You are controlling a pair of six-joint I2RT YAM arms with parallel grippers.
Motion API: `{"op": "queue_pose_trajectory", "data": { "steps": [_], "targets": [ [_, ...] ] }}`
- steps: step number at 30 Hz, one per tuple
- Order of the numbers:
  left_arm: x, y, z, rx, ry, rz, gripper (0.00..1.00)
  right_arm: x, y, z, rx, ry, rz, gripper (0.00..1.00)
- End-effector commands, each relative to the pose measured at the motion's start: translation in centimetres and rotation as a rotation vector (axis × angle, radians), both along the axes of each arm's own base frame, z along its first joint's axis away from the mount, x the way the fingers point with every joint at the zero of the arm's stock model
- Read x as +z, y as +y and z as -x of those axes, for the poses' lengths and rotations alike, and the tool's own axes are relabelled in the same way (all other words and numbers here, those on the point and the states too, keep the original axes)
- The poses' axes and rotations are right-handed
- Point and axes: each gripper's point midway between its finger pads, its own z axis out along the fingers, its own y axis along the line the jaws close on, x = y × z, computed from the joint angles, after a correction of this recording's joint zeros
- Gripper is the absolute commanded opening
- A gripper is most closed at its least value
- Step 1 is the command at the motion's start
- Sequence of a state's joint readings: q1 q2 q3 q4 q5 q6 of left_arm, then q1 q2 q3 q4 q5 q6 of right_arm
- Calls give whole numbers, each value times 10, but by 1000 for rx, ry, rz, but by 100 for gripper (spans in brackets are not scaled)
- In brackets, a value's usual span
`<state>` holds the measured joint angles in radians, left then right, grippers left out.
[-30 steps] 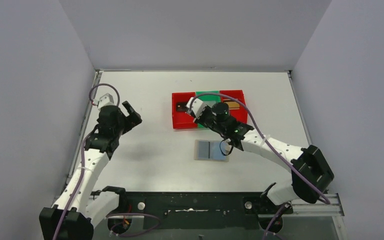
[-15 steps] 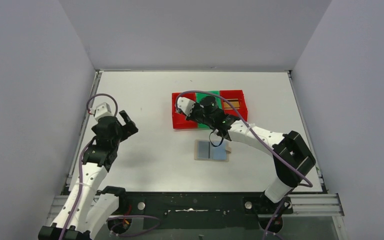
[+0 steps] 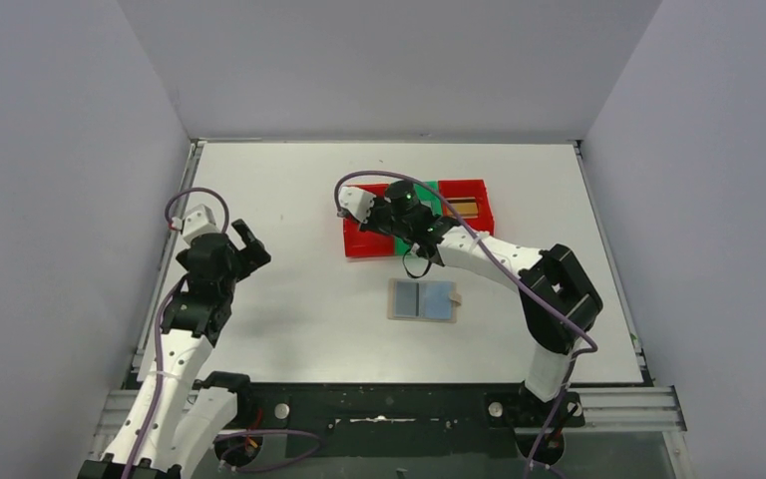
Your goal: Take the credit cards out of the card holder
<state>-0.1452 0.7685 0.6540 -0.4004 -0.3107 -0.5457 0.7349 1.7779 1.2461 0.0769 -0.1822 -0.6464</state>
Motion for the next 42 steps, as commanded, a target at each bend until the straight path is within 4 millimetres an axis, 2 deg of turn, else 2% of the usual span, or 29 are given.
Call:
{"op": "queue_pose_trajectory", "data": {
  "steps": [1, 3, 8, 11, 17, 21, 26, 32, 38, 42],
  "targets": [
    [23, 9, -8, 31, -83, -8, 95, 25, 2, -19, -24, -60, -16, 0],
    [22, 9, -9, 25, -82, -2, 95, 13, 2, -21, -11, -48, 33, 0],
    [19, 13, -10, 29, -65, 4, 95, 3, 4, -25, 16, -23, 53, 0],
    [20, 13, -10, 31, -65, 10, 95, -3, 2, -37, -19, -34, 86, 0],
    [21, 12, -9, 19, -73, 11, 95, -5, 4, -54, -50, -64, 136, 0],
    [21, 14, -8, 24, -71, 9, 95, -17, -1, -62, -75, -80, 197, 0],
    [21, 12, -9, 11, -72, 16, 95, -29, 4, -68, -58, -89, 224, 2],
    [23, 13, -7, 14, -80, 15, 95, -29, 11, -78, -58, -141, 254, 2],
    [23, 11, -8, 7, -80, 21, 95, -39, 12, -90, -81, -169, 299, 4],
    [23, 10, -8, 1, -78, 21, 95, -51, 15, -90, -67, -150, 316, 5]
  ]
}}
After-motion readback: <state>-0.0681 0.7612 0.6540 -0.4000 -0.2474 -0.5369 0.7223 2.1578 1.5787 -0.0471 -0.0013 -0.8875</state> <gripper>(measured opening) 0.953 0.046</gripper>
